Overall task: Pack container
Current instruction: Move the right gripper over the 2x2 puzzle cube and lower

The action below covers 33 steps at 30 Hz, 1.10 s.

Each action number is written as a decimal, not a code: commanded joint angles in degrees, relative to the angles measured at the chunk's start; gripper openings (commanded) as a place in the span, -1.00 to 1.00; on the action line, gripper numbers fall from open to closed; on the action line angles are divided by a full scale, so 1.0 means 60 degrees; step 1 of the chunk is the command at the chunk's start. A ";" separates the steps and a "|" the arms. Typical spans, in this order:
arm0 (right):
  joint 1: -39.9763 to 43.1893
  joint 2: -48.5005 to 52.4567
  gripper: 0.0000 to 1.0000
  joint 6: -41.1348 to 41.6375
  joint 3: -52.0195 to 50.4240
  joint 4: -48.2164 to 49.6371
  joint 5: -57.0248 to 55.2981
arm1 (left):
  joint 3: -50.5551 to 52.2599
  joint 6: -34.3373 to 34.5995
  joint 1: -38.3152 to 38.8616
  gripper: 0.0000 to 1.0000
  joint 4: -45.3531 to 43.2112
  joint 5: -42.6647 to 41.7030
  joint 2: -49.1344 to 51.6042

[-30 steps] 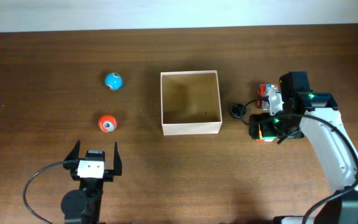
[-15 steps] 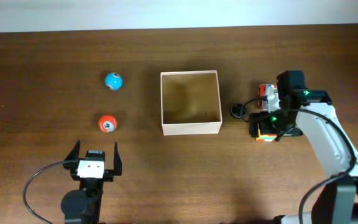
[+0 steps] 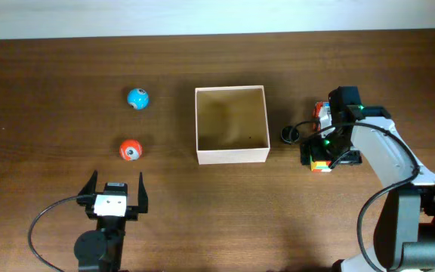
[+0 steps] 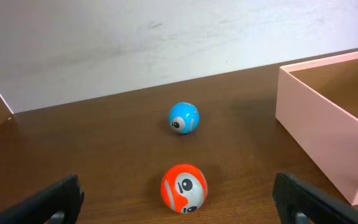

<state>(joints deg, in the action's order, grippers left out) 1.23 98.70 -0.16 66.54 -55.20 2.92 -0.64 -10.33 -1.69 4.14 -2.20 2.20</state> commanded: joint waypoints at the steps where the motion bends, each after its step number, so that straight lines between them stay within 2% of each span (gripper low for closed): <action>1: 0.0186 0.0051 0.97 0.0076 0.0204 0.0029 -0.0109 | 0.0018 -0.0153 -0.0058 0.98 0.0066 -0.0175 0.0018; 12: 0.0882 0.0051 0.97 0.0084 0.0204 -0.0047 -0.0095 | 0.0018 -0.0153 -0.0058 0.99 0.0066 -0.0175 0.0018; 33: 0.0925 0.0051 0.97 0.0076 0.0204 0.0000 -0.0106 | 0.0018 -0.0153 -0.0058 0.98 0.0066 -0.0175 0.0018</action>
<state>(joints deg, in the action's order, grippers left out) 6.46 98.70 0.03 66.54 -55.24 2.81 -0.64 -10.33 -1.69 4.14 -2.20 2.20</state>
